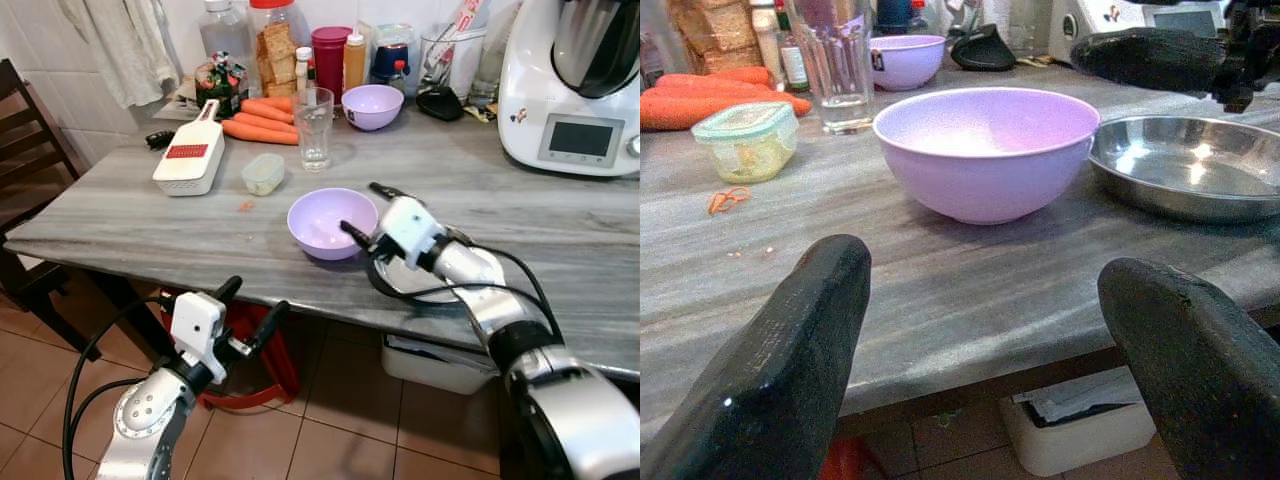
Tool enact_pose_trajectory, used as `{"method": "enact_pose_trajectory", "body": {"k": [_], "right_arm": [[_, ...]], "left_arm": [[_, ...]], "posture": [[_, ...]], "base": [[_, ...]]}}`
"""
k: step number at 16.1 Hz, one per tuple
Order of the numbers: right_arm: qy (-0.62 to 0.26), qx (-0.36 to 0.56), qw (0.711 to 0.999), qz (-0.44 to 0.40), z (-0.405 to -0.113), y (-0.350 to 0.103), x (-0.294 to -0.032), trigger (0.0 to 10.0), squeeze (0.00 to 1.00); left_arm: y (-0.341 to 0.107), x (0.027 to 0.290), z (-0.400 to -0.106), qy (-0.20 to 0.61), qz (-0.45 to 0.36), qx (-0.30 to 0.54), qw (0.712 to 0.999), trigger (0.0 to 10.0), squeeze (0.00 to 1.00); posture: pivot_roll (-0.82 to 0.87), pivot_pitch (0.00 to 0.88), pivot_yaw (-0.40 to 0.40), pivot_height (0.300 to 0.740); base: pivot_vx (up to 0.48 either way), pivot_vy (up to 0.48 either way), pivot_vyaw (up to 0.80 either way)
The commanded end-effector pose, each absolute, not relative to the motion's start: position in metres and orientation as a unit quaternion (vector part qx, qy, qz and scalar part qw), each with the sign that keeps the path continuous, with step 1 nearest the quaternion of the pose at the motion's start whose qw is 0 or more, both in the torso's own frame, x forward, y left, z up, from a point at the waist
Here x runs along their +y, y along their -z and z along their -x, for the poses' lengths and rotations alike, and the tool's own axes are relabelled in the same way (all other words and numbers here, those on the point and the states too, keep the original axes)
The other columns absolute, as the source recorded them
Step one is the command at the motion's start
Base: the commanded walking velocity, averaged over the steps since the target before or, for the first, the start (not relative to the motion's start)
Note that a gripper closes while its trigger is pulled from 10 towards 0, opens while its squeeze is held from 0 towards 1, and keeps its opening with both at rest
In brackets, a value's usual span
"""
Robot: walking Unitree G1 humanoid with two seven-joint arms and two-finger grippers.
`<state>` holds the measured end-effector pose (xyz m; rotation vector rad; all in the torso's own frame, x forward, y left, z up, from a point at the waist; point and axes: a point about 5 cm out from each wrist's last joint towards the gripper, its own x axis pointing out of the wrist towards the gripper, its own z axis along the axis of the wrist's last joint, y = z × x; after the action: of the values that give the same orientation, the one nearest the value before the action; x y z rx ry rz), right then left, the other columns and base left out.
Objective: Setting the table
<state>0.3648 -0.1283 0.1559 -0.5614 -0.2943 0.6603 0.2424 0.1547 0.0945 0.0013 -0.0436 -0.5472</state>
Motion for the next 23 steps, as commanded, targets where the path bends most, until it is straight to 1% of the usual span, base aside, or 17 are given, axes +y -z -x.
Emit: {"method": "enact_pose_trajectory", "body": {"k": [1, 3, 6, 7, 9, 10, 11, 12, 15, 18, 23], "right_arm": [[-0.29, -0.172, 0.907, 0.253, -0.365, -0.166, -0.132, 10.0, 0.0], [-0.253, -0.176, 0.924, 0.224, -0.358, -0.161, -0.142, 10.0, 0.0], [-0.221, -0.156, 0.939, 0.212, -0.356, -0.153, -0.15, 10.0, 0.0], [-0.192, -0.133, 0.952, 0.196, -0.353, -0.145, -0.157, 10.0, 1.0], [-0.166, -0.099, 0.964, 0.183, -0.35, -0.133, -0.161, 10.0, 1.0], [-0.164, -0.092, 0.965, 0.184, -0.351, -0.132, -0.162, 10.0, 0.96], [-0.157, -0.06, 0.968, 0.188, -0.352, -0.125, -0.166, 10.0, 0.28], [-0.15, -0.02, 0.97, 0.19, -0.353, -0.119, -0.169, 10.0, 0.0], [-0.143, 0.022, 0.974, 0.173, -0.359, -0.118, -0.172, 10.0, 0.0], [-0.155, 0.078, 0.969, 0.177, -0.365, -0.119, -0.172, 10.0, 0.0], [-0.197, 0.116, 0.959, 0.168, -0.371, -0.118, -0.157, 10.0, 0.0]], "left_arm": [[-0.094, 0.155, -0.245, 0.269, -0.005, -0.019, 0.963, 10.0, 0.0], [-0.094, 0.151, -0.249, 0.28, -0.004, -0.019, 0.96, 10.0, 0.0], [-0.094, 0.151, -0.251, 0.282, -0.005, -0.02, 0.959, 10.0, 0.0], [-0.095, 0.152, -0.251, 0.282, -0.006, -0.02, 0.959, 10.0, 0.0], [-0.095, 0.153, -0.251, 0.282, -0.007, -0.02, 0.959, 10.0, 0.0], [-0.095, 0.153, -0.251, 0.282, -0.007, -0.02, 0.959, 10.0, 0.0], [-0.095, 0.153, -0.251, 0.283, -0.007, -0.02, 0.959, 10.0, 0.0], [-0.095, 0.153, -0.251, 0.284, -0.006, -0.02, 0.959, 10.0, 0.0], [-0.095, 0.152, -0.252, 0.284, -0.005, -0.021, 0.959, 10.0, 0.0], [-0.094, 0.152, -0.251, 0.284, -0.005, -0.02, 0.959, 10.0, 0.0], [-0.094, 0.154, -0.25, 0.278, -0.006, -0.02, 0.96, 10.0, 0.0]], "posture": [[0.03, 0.017, 0.111, 0.74], [0.01, 0.015, 0.124, 0.74], [0.0, 0.012, 0.127, 0.74], [0.0, 0.013, 0.128, 0.74], [0.0, 0.014, 0.13, 0.74], [0.0, 0.014, 0.13, 0.74], [0.0, 0.014, 0.13, 0.74], [0.0, 0.016, 0.127, 0.74], [0.0, 0.017, 0.125, 0.74], [0.01, 0.018, 0.125, 0.74], [0.02, 0.012, 0.112, 0.74]], "base": [[0.0, 0.0, 0.0], [0.0, 0.0, 0.0], [0.0, 0.0, 0.0], [0.0, 0.0, 0.0], [0.0, 0.0, 0.0], [0.0, 0.0, 0.0], [0.0, 0.0, 0.0], [0.0, 0.0, 0.0], [0.0, 0.0, 0.0], [0.0, 0.0, 0.0], [0.0, 0.0, 0.0]]}}
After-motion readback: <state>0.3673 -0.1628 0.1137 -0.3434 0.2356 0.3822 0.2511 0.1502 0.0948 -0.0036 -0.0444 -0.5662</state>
